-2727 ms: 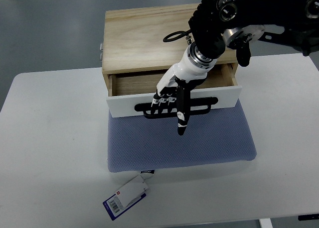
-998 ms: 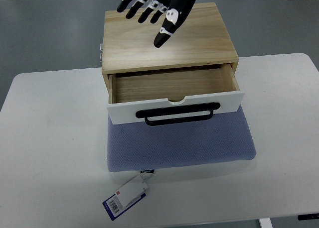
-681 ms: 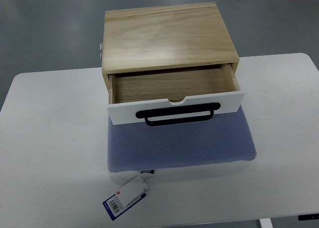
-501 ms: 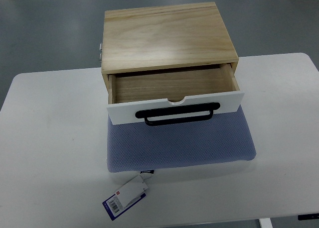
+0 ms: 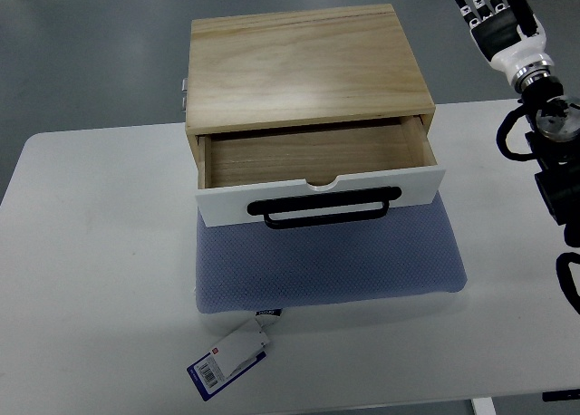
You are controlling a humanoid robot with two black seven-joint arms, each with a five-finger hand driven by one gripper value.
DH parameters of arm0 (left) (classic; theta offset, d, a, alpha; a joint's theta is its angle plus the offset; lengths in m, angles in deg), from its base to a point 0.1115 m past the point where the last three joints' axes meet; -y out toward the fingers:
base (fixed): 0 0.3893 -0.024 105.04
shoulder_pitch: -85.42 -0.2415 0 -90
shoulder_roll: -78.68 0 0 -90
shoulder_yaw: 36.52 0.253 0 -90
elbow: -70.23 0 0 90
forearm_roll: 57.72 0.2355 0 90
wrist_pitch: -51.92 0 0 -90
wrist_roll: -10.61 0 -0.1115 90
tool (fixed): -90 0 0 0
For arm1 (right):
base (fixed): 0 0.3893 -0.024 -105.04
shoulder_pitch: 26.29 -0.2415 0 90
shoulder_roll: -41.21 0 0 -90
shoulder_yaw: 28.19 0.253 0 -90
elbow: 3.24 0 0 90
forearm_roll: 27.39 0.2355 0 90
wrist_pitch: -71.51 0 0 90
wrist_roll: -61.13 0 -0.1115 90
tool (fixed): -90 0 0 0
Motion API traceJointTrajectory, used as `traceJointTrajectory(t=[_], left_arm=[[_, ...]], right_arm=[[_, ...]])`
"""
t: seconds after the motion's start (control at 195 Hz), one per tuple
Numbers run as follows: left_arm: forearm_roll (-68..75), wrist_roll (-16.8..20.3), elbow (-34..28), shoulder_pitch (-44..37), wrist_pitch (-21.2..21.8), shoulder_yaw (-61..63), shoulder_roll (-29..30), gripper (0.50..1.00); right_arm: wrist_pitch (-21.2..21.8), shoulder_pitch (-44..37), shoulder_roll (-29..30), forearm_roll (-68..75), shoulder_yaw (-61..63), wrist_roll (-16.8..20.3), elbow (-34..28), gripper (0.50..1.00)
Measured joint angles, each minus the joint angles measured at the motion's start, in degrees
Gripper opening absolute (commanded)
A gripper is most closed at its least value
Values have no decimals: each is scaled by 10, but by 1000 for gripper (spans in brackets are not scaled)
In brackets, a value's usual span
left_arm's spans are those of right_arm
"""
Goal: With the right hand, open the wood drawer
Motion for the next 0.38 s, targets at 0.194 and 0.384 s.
traceJointTrajectory(t=[0.194,0.384], left_arm=[[0,0,1,0,-1,0,0,1000],[0,0,3,0,-2,-1,0,1000]], right_arm=[[0,12,18,-8,4,-1,3,946],[0,12,20,-9,0,-1,10,946]])
